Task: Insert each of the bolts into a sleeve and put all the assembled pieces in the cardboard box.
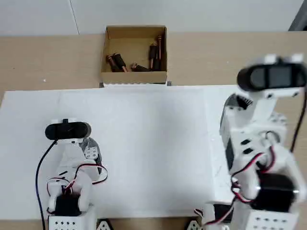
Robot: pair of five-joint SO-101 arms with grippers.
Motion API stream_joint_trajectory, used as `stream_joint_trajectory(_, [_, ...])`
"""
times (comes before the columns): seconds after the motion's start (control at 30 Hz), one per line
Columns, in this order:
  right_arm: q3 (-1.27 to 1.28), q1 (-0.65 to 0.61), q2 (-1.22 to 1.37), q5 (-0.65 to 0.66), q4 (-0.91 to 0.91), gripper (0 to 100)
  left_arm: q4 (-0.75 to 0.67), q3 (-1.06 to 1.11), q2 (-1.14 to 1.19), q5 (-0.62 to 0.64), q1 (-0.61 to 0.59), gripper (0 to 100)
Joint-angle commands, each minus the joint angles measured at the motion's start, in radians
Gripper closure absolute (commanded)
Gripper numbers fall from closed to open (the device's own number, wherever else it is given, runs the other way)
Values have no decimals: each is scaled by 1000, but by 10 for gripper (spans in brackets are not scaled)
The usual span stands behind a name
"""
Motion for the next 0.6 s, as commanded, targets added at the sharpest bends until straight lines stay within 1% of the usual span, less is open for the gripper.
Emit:
stream_joint_trajectory(0.0, [304,7,-153,-6,-170,996,-23,-5,-12,-5,-9,994])
stream_joint_trajectory(0.1, [539,7,-278,-5,-263,996,-23,-5,-12,-5,-9,994])
stream_joint_trajectory(0.27, [847,-2,-466,-3,-380,996,-23,-5,-12,-5,-9,994])
stream_joint_trajectory(0.5, [1148,-64,-756,-3,-384,996,-23,-5,-12,-5,-9,994])
stream_joint_trajectory(0.57, [1185,-81,-759,-5,-392,996,-23,-5,-12,-5,-9,994])
